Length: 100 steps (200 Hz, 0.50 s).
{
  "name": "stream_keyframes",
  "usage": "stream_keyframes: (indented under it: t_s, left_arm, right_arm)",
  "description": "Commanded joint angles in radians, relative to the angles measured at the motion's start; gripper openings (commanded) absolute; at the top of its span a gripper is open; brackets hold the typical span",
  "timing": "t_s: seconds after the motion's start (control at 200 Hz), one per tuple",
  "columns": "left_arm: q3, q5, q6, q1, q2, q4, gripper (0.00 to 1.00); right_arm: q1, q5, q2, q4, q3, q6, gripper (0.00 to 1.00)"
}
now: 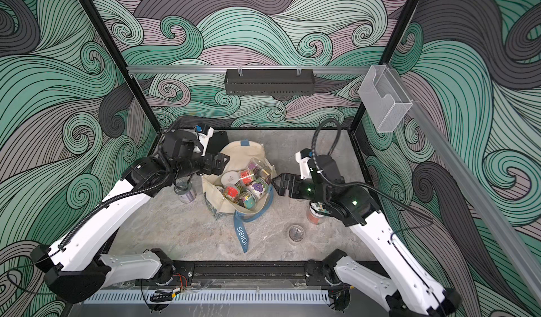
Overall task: Take out the seed jars from the canvas bag
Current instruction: Pick up the seed jar from the canvas bag.
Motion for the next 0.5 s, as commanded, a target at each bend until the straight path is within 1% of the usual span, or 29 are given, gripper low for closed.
stream_keyframes:
  t_s: [0.0, 0.115, 0.23, 0.36, 0.495]
  left_arm:
    - [-0.038, 0.062, 0.020, 0.074, 0.025, -0.057, 0.99]
    - [-0.069, 0.104, 0.003, 0.147, 0.059, -0.069, 0.98]
    - [-0.138, 0.174, -0.004, 0.202, 0.047, -0.027, 0.95]
    - [-0.200, 0.196, 0.005, 0.221, 0.021, -0.006, 0.92]
    - [-0.266, 0.208, -0.004, 0.222, -0.021, 0.025, 0.87]
  right_arm:
    - [0.100, 0.095, 0.090, 0.009, 0.092, -0.079, 0.99]
    - [0.178, 0.176, 0.233, -0.014, 0.184, -0.114, 0.99]
    - [0.246, 0.265, 0.383, -0.055, 0.290, -0.156, 0.99]
    - [0.290, 0.355, 0.540, -0.090, 0.392, -0.198, 0.99]
    - [0.296, 0.429, 0.678, -0.099, 0.469, -0.231, 0.99]
